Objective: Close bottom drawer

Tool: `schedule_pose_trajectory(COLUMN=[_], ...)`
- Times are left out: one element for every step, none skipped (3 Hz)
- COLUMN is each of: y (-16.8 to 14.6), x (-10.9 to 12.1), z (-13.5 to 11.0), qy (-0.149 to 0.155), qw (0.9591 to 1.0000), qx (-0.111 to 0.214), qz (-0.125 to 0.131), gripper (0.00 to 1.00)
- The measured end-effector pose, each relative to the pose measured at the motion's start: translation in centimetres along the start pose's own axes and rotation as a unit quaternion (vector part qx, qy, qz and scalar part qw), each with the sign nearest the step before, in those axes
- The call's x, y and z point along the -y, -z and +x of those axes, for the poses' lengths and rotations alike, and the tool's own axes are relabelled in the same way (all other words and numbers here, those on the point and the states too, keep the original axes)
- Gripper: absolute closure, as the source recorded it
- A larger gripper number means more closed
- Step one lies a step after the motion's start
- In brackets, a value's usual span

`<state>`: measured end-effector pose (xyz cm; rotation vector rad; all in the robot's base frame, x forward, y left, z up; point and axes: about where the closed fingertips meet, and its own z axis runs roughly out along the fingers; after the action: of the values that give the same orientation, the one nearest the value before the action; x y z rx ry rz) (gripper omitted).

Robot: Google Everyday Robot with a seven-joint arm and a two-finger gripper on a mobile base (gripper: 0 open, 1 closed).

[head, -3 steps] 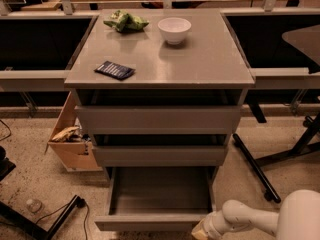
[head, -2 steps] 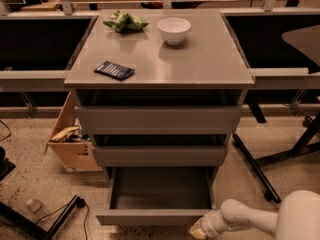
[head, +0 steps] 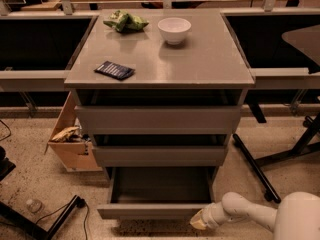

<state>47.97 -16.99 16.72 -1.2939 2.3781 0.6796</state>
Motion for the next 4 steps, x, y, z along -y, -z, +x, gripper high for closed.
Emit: schedule_pose_trajectory(y=[0.3, 0.3, 0.6, 0.3], x=[2.8, 2.8, 5.5, 5.8], z=[-1.7, -1.7, -3.5, -4.2], qy=[0.014, 0.014, 0.028, 0.032], qw=[0.9997, 0.9997, 0.9989, 0.9985], qx=[0.017, 0.018, 0.034, 0.041], qz=[0.009, 0.009, 0.018, 0.015], gripper=[1.00, 1.00, 1.00, 1.00])
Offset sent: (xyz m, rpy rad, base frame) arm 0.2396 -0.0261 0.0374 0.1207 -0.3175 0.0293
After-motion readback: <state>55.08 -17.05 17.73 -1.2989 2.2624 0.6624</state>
